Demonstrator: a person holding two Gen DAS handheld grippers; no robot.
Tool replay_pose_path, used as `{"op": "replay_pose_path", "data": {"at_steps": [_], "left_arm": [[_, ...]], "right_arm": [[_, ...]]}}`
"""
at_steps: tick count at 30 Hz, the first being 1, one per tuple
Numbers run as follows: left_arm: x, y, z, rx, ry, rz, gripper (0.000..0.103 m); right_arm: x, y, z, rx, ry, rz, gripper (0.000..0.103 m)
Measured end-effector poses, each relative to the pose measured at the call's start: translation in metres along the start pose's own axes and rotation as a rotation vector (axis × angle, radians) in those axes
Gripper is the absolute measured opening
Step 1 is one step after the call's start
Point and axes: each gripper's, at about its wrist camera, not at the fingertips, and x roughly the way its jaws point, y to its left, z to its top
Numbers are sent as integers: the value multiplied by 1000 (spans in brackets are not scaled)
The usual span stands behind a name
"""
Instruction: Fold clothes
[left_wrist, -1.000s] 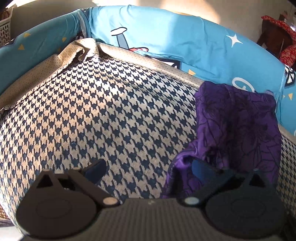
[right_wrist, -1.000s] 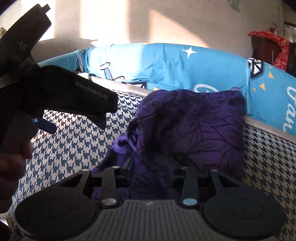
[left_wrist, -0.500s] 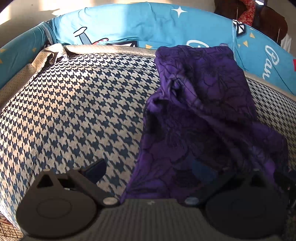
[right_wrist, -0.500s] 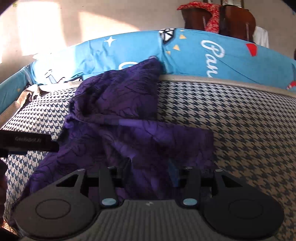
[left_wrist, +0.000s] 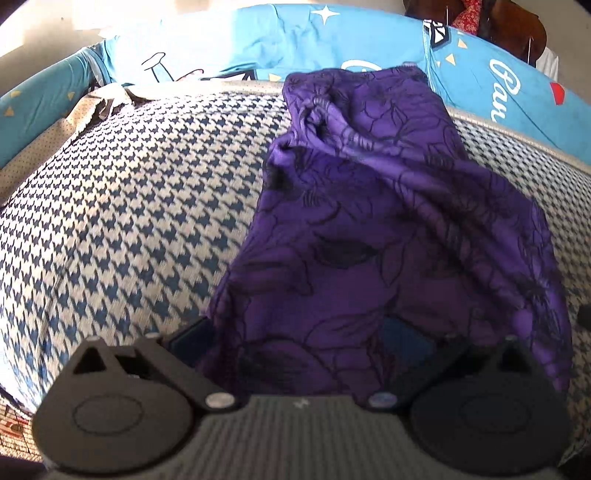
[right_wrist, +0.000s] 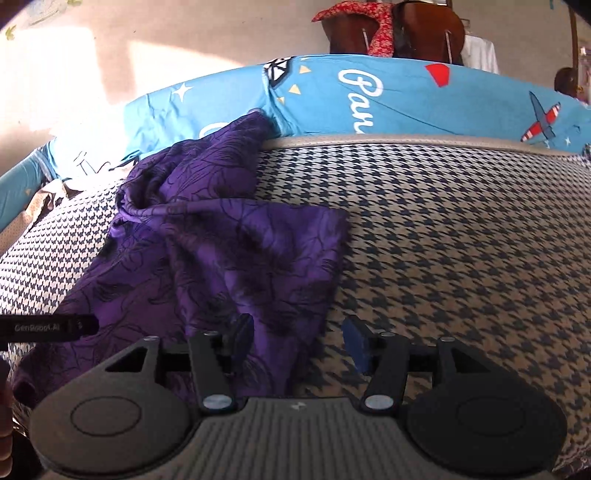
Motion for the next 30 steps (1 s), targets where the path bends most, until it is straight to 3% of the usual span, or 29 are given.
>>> {"op": "replay_pose_path", "data": {"at_steps": [13, 30], "left_arm": [[-9, 0, -31, 35, -11, 48, 103], [-11, -2, -38, 42, -29, 66, 103]], "right_arm": [[6, -47, 1, 203, -18, -45, 54], [20, -31, -9, 119, 18, -60, 57]]}}
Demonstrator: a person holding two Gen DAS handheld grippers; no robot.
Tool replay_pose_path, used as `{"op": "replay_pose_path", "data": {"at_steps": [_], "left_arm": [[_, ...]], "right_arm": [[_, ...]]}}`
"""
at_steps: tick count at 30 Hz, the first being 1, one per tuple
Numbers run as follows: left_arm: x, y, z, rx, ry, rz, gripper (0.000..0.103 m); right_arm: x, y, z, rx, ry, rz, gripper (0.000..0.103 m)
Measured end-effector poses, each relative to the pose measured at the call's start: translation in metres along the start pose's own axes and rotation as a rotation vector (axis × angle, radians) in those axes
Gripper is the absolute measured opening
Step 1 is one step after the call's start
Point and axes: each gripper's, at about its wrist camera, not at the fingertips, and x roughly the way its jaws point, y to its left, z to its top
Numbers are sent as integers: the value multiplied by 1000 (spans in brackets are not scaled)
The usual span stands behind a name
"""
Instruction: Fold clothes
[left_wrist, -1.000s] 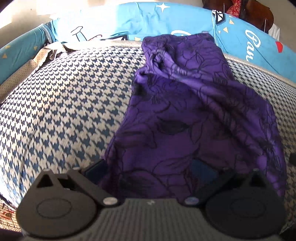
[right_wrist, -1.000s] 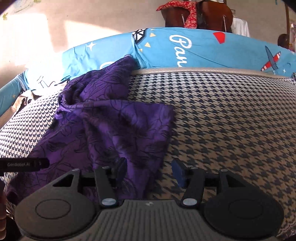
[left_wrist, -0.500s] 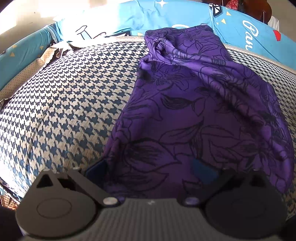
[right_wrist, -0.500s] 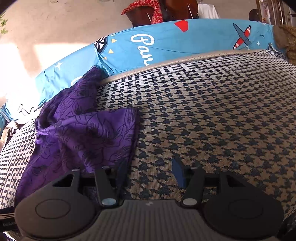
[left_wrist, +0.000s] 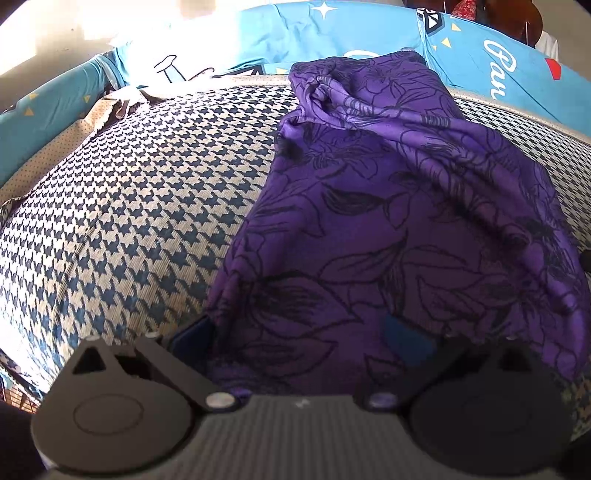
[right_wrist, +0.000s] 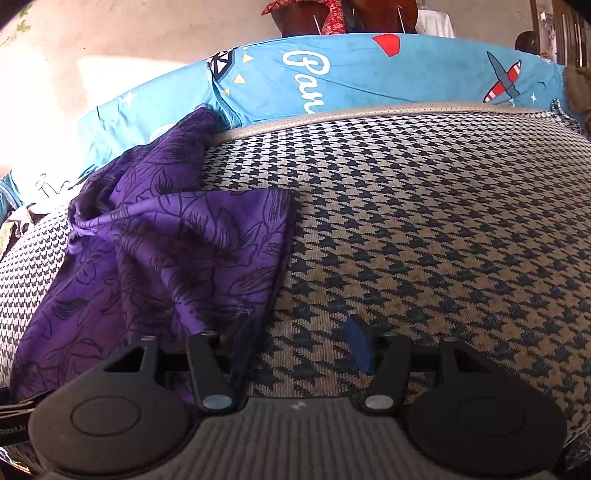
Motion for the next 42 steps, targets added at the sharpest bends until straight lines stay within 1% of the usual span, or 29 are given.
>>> {"op": "replay_pose_path", "data": {"at_steps": [9, 17, 22, 25, 28, 30, 32, 35, 37, 42], "left_arm": [[0, -1, 0, 2, -2, 4, 103], [0, -1, -1, 3, -5, 5, 103], [0, -1, -1, 4, -5, 5, 103], [0, -1, 0, 4, -5, 6, 103], [0, -1, 0, 4, -4, 6, 103], [0, -1, 0, 4, -4, 6, 103], [0, -1, 0, 3, -3, 7, 103], [0, -1, 0, 3, -2, 7, 103], [0, -1, 0, 3, -1, 8, 103], [1, -1, 1, 0, 2, 10, 103]], "right_arm": [[2, 1, 0, 2, 5, -1, 59], [4, 6, -1, -10, 6, -9, 65], [5, 8, -1, -9, -1, -14, 67], [3, 6, 2, -2, -20, 1, 65], [2, 4, 4, -4, -45, 11, 57], [1, 2, 6, -3, -61, 21, 57], [1, 0, 9, 3, -72, 46, 54], [1, -1, 12, -10, -97, 49, 54], [3, -2, 14, -3, -105, 67, 54], [14, -1, 23, 7, -113, 90, 54]]}}
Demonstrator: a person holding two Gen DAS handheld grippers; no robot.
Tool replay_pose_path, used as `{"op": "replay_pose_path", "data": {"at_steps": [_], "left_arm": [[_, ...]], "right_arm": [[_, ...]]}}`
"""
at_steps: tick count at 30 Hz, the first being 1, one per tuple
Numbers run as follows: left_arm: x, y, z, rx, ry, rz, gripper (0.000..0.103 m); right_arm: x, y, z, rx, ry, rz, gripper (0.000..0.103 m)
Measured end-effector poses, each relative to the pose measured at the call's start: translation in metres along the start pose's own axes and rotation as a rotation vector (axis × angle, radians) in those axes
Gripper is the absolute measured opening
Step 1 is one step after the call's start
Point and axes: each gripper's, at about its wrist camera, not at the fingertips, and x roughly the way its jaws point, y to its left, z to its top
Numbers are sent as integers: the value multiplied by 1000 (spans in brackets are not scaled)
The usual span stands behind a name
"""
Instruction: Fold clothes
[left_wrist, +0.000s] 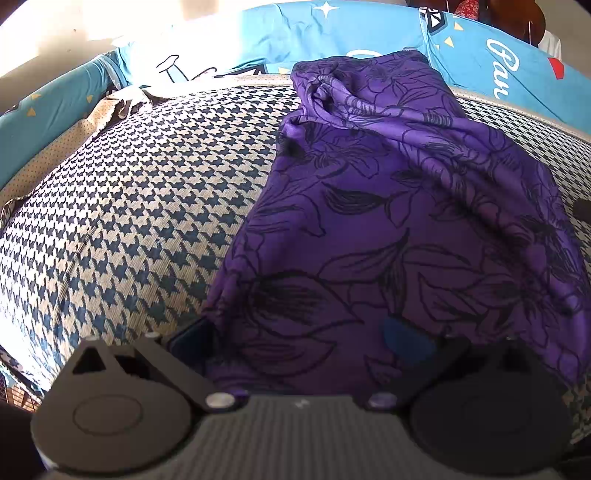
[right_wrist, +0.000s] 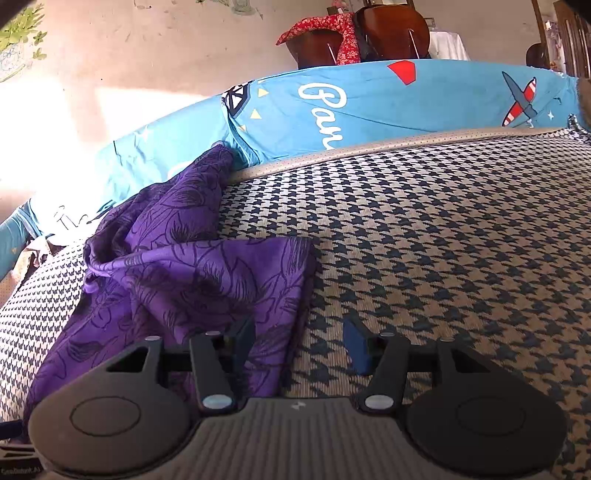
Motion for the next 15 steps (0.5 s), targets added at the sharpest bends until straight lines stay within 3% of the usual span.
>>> {"op": "replay_pose_path", "data": {"at_steps": [15], "left_arm": [[1, -1, 2, -9, 10, 2, 103]], "right_arm": [[51, 6, 7, -86, 6, 7, 54]]}}
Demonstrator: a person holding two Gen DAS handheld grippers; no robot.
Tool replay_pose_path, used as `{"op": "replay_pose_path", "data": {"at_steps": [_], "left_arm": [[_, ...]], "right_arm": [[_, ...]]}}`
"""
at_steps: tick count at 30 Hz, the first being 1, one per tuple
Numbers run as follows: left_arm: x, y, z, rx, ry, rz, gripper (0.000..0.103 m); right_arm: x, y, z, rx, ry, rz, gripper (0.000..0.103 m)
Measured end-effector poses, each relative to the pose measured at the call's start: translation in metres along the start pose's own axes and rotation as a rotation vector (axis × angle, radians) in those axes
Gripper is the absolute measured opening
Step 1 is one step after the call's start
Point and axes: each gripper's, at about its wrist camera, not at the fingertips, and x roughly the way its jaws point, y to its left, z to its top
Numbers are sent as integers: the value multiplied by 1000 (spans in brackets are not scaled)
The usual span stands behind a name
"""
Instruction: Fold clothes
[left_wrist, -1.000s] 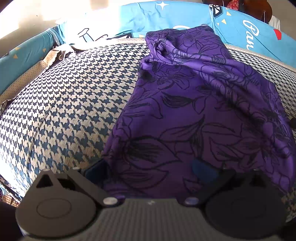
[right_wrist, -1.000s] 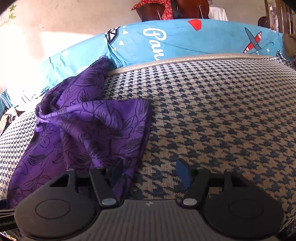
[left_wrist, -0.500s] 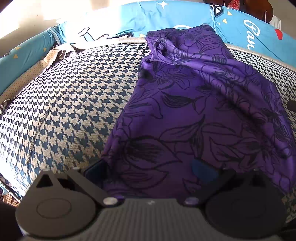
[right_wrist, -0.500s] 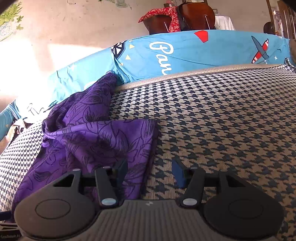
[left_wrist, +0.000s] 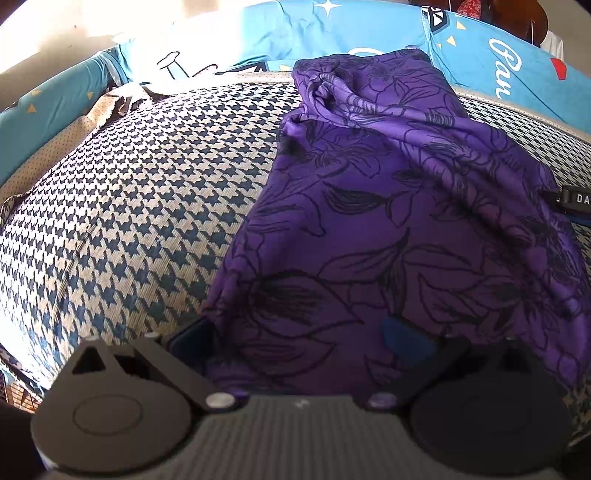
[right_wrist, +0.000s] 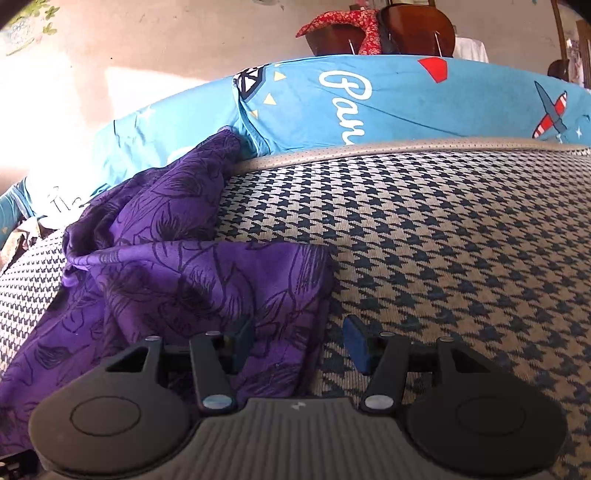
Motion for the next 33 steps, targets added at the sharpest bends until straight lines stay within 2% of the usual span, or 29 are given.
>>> {"op": "replay_pose_path", "data": {"at_steps": [3, 5, 12, 23, 28, 33], "left_arm": [[0, -1, 0, -4, 1, 3, 103], [1, -1, 1, -7, 2, 4, 103], [1, -1, 2, -12, 4, 9, 103], [2, -1, 2, -13, 4, 7, 103], [1, -1, 3, -18, 6, 7, 103], [-1, 0, 5, -31, 6, 2, 103]], "right_arm": [[6, 0, 1, -6, -5, -2, 47], [10, 1, 2, -15, -5, -3, 37], [16, 7, 3, -48, -10, 19, 13], [-4, 10, 4, -1, -72, 24, 10], [-27, 8, 8, 23, -118, 64, 10], [-53, 13, 12, 52, -145, 172, 10]]}}
